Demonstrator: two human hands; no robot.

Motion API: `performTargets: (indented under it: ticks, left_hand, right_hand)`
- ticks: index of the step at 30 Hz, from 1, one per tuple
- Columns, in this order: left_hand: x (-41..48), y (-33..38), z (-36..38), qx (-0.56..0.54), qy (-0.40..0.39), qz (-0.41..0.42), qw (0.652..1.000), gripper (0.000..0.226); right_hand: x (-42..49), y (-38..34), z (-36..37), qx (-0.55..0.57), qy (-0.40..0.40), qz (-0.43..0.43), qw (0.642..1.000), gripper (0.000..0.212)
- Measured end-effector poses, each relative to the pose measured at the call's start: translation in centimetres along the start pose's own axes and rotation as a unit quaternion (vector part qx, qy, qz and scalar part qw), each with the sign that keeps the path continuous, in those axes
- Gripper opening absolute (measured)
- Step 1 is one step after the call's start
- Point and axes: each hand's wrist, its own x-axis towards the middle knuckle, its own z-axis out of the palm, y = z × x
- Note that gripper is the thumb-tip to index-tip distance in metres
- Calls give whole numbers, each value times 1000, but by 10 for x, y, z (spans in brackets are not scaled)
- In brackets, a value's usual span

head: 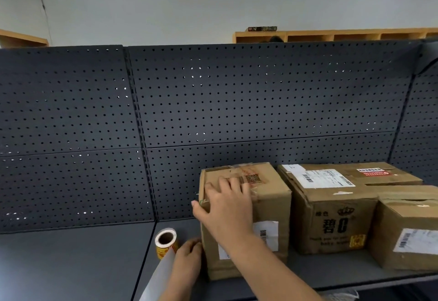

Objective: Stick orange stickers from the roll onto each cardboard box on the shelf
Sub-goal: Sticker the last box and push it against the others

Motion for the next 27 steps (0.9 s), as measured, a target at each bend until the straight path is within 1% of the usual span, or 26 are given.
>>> performTargets:
  ticks: [3,5,7,8,10,12,14,16,18,19,21,23,24,25,27]
  left_hand:
    - [0,10,-3,-54,-4,-21,998,26]
    - [2,17,-4,-55,-13,-19,998,28]
    - [1,23,-6,-61,-24,-14,998,30]
    - [1,27,-7,-64,-32,-12,997,31]
    - [6,34,-11,-73,-24,0,997,33]
    - [12,45,-14,-94,5,37,995,32]
    - [5,62,-16,-124,45,90,987,30]
    - [-10,83,-17,-129,68,156,977,33]
    - [-28,103,-14,-91,42,215,971,42]
    - [-32,109,-11,-68,24,229,971,50]
    - [-33,117,-5,-40,2,236,971,61]
    - [-24,117,2,-50,-16,223,973,56]
    - [-21,116,4,-67,-23,207,976,52]
    - [-18,113,5,-84,-25,189,978,49]
    - [-17,110,4,-100,-21,169,980,47]
  right_hand:
    - [-4,-3,2,-11,-8,-17,1000,62]
    - [-6,-3,-3,1,-25,-30,999,70]
    - [-6,3,-17,50,-50,-35,997,74]
    - [-5,8,-24,96,-52,-31,994,72]
    - [-4,25,-38,190,-18,-18,981,63]
    - [-2,49,-47,228,47,5,973,51]
    - [-2,81,-49,260,108,51,958,37]
    - [-7,112,-47,311,159,111,930,27]
    - [-16,137,-37,361,186,159,900,22]
    - [-22,146,-32,385,183,178,887,24]
    - [-32,155,-15,437,140,211,863,40]
    - [-41,155,2,484,81,233,840,56]
    - [-44,152,9,511,52,238,825,58]
    - [-46,148,13,538,30,240,807,55]
    - [-48,142,19,576,11,231,784,46]
